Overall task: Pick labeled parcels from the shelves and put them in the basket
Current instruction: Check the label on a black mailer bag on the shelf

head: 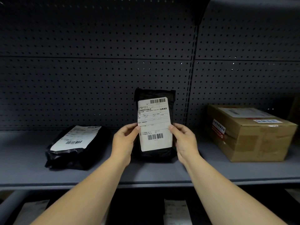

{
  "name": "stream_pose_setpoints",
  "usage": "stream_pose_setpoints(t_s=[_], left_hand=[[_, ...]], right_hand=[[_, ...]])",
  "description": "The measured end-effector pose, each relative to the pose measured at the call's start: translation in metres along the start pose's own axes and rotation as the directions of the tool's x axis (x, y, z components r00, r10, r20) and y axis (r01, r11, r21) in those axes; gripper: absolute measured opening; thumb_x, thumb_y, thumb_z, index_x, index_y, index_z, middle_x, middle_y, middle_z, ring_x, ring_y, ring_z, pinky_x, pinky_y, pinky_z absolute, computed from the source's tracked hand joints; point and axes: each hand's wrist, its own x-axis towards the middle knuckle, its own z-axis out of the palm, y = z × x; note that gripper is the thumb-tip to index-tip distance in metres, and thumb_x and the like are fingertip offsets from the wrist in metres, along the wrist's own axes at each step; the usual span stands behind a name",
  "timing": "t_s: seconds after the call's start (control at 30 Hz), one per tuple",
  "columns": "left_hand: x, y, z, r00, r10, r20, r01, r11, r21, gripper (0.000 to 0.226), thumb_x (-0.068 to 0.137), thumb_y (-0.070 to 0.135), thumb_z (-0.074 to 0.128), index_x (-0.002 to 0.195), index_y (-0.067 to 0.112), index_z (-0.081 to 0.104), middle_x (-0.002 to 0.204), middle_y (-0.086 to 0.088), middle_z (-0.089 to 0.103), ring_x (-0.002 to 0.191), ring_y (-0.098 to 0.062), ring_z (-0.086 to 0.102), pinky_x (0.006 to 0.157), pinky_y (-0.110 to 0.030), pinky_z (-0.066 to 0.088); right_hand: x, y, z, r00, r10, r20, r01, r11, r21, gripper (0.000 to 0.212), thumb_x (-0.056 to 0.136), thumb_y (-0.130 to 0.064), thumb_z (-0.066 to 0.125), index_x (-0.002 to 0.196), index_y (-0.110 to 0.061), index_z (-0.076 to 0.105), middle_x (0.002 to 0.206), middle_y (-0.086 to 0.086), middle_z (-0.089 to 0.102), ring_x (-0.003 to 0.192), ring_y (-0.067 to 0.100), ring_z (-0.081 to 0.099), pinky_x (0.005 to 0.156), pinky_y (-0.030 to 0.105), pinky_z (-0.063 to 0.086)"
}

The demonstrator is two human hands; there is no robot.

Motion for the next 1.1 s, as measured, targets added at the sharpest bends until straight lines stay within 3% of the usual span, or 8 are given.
stream_pose_setpoints(t_s=[0.27,0.4,0.5,0.57,0.73,0.8,0.97,1.1], left_hand=[[0.0,0.002,0.001,1.0,0.027,-0.008,-0.027,0.999,-0.02,0.013,0.085,0.006,0.064,0.09,0.017,0.07,0.09,0.001,0.076,0.091,-0.014,0.07,0.084,-0.028,0.054],[0.005,0.002,0.002,0.999,-0.021,-0.036,0.021,1.0,0.008,0.009,0.086,0.011,0.066,0.089,0.018,0.071,0.09,0.001,0.076,0.087,-0.014,0.071,0.077,-0.026,0.056],[0.012,0.0,0.003,0.991,-0.104,-0.084,0.109,0.992,0.066,0.008,0.085,0.016,0.067,0.081,0.02,0.072,0.084,0.0,0.076,0.078,-0.015,0.071,0.066,-0.025,0.055],[0.016,0.0,0.004,0.978,-0.175,-0.115,0.187,0.977,0.106,0.007,0.084,0.019,0.068,0.078,0.019,0.072,0.082,-0.003,0.076,0.075,-0.02,0.067,0.07,-0.036,0.057],[0.023,0.0,0.003,0.938,-0.307,-0.16,0.334,0.926,0.177,0.008,0.082,0.017,0.07,0.08,0.009,0.069,0.092,-0.017,0.073,0.088,-0.033,0.066,0.087,-0.053,0.053],[0.026,-0.001,0.002,0.92,-0.351,-0.171,0.382,0.9,0.208,0.01,0.082,0.017,0.07,0.083,0.008,0.067,0.094,-0.016,0.072,0.093,-0.034,0.066,0.088,-0.05,0.053],[0.03,-0.006,-0.002,0.888,-0.42,-0.189,0.458,0.851,0.258,0.011,0.082,0.014,0.071,0.084,0.005,0.065,0.083,-0.013,0.069,0.078,-0.028,0.063,0.066,-0.034,0.054],[0.033,-0.007,-0.004,0.875,-0.442,-0.199,0.483,0.828,0.285,0.012,0.081,0.012,0.071,0.079,0.004,0.063,0.082,-0.014,0.068,0.077,-0.029,0.065,0.067,-0.036,0.055]], right_hand=[[-0.001,-0.002,0.003,0.999,-0.048,-0.02,0.048,0.998,-0.036,0.007,0.082,-0.009,0.07,0.084,-0.016,0.067,0.078,-0.005,0.075,0.076,0.007,0.071,0.067,0.021,0.056],[0.005,-0.007,0.006,0.999,0.011,-0.037,-0.014,0.995,-0.096,0.003,0.082,-0.013,0.07,0.083,-0.015,0.068,0.08,-0.002,0.075,0.08,0.013,0.071,0.07,0.026,0.056],[0.011,-0.01,0.009,0.993,0.091,-0.081,-0.106,0.975,-0.195,0.007,0.081,-0.018,0.071,0.077,-0.015,0.066,0.076,-0.001,0.074,0.073,0.013,0.068,0.055,0.021,0.05],[0.015,-0.01,0.01,0.981,0.155,-0.114,-0.179,0.951,-0.25,0.011,0.081,-0.02,0.072,0.076,-0.014,0.064,0.076,0.001,0.072,0.068,0.013,0.066,0.046,0.019,0.047],[0.024,-0.009,0.011,0.94,0.313,-0.134,-0.34,0.888,-0.31,0.011,0.081,-0.016,0.07,0.075,-0.011,0.062,0.072,0.004,0.069,0.061,0.015,0.064,0.053,0.024,0.05],[0.025,-0.008,0.011,0.924,0.345,-0.163,-0.382,0.857,-0.347,0.014,0.08,-0.016,0.071,0.072,-0.011,0.061,0.058,-0.001,0.065,0.046,0.011,0.059,0.042,0.019,0.044],[0.026,-0.002,0.01,0.894,0.405,-0.193,-0.449,0.805,-0.388,0.019,0.081,-0.014,0.072,0.07,-0.006,0.058,0.061,0.006,0.062,0.042,0.018,0.06,0.033,0.018,0.044],[0.026,0.001,0.01,0.88,0.435,-0.191,-0.474,0.782,-0.404,0.019,0.082,-0.011,0.07,0.07,-0.004,0.057,0.048,0.006,0.063,0.029,0.014,0.057,0.031,0.022,0.045]])
